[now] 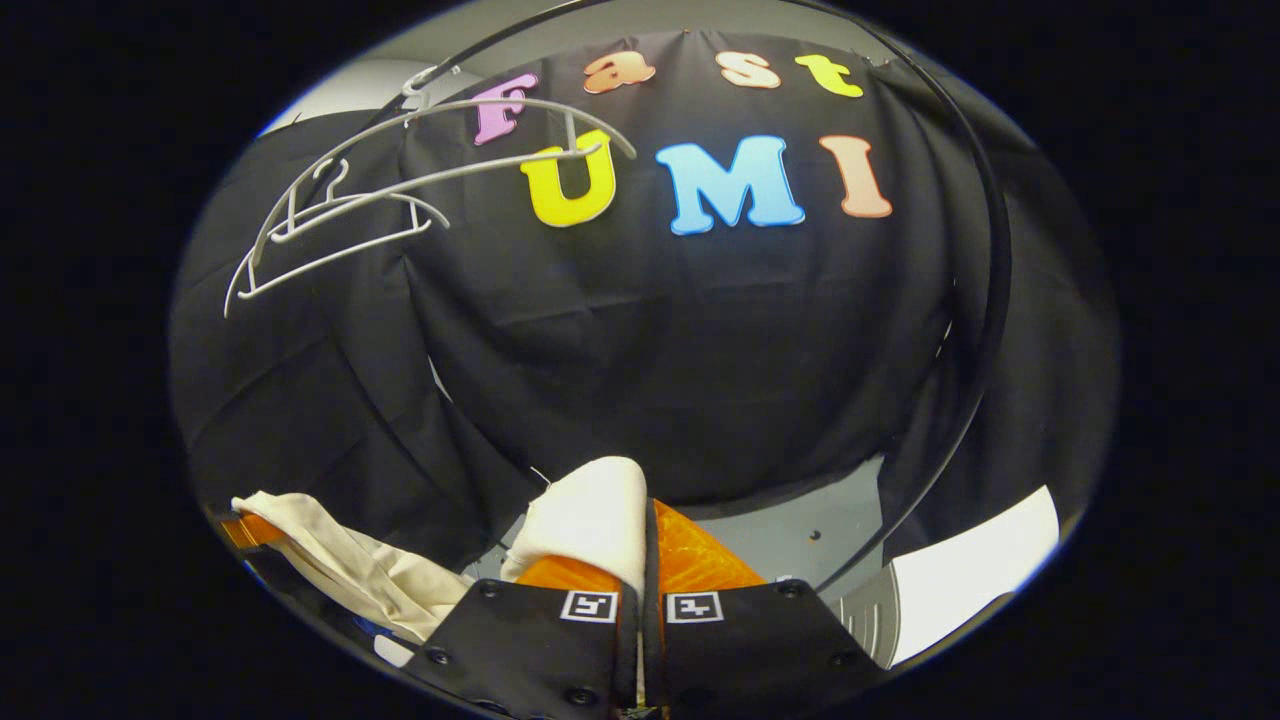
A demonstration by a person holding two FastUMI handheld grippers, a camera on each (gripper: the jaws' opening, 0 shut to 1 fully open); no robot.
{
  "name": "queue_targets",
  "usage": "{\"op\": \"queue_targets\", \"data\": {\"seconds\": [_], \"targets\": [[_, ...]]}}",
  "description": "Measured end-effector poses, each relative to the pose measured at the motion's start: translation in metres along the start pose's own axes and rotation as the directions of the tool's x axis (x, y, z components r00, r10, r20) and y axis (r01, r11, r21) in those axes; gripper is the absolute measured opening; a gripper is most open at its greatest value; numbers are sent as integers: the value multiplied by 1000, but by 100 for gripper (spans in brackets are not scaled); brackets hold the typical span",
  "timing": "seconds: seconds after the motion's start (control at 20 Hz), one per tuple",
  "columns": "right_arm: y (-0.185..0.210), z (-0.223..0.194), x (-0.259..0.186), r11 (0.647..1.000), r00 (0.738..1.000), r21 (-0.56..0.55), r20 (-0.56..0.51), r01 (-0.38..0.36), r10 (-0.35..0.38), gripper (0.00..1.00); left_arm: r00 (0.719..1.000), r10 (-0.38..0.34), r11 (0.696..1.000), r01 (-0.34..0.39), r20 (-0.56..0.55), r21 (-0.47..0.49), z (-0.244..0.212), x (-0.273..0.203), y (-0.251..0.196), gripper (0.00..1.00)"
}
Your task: Grasp the clothes on the hanger with both hands and then place them into the laundry hamper below.
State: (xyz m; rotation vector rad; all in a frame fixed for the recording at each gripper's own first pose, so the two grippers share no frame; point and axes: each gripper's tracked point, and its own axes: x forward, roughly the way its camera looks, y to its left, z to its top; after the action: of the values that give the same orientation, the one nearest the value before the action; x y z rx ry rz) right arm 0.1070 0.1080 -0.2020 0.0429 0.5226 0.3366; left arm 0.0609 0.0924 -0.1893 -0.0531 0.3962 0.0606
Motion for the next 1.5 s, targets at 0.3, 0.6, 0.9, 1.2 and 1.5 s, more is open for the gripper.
{"op": "queue_targets", "data": {"seconds": [0.3,0.6,0.9,1.2,1.5], "targets": [[27,-61,16,999,991,-14,-129,32,-34,4,987,-52,998,54,-152,10,-67,17,0,2],[48,-111,25,999,962,-10,-270,44,-45,4,976,-27,997,42,-216,67,-90,58,8,2],[63,-137,26,999,945,-13,-323,51,-53,5,965,-40,993,68,-260,100,-102,72,4,5],[71,-163,21,999,914,38,-406,38,-20,12,959,-42,993,72,-282,98,-112,81,18,12],[87,-165,5,991,888,104,-444,-82,120,99,962,-1,992,34,-272,119,-113,60,20,97]]}}
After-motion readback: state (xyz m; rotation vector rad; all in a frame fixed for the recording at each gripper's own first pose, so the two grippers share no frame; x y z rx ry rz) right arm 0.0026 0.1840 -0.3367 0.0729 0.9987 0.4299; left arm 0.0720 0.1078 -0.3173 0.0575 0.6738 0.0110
